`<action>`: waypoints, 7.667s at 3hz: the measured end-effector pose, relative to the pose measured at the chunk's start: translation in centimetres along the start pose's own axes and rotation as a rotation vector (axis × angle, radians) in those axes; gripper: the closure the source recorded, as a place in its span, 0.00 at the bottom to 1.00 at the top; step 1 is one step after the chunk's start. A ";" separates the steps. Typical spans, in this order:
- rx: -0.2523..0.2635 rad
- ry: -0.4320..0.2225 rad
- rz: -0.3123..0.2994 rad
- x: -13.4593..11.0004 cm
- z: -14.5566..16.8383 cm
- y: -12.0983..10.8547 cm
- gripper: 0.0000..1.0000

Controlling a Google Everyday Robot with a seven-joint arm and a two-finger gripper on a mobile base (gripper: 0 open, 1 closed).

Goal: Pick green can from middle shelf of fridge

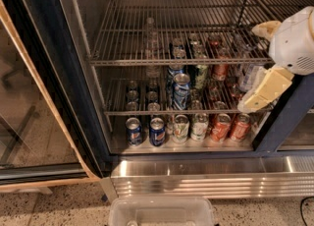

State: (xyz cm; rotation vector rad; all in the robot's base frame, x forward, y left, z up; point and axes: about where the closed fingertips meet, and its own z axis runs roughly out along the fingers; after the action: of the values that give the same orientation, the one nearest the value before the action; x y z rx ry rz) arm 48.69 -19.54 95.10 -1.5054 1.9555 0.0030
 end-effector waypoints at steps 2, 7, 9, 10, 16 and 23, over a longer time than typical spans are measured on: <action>0.002 -0.036 0.034 0.1 1.5 0.6 0.00; 0.044 -0.358 0.343 1.7 12.0 3.6 0.00; 0.126 -0.498 0.486 3.1 15.3 0.9 0.00; 0.127 -0.501 0.495 3.3 15.5 0.8 0.00; 0.318 -0.760 0.544 4.7 20.0 -6.0 0.00; 0.482 -0.738 0.609 7.5 26.5 -12.0 0.38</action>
Offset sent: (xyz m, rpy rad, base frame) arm 0.0087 0.0180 -0.0449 0.1458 0.0065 -0.0409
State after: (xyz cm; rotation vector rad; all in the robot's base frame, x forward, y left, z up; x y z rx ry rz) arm 71.19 -19.94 75.20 -0.4531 1.5589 0.2872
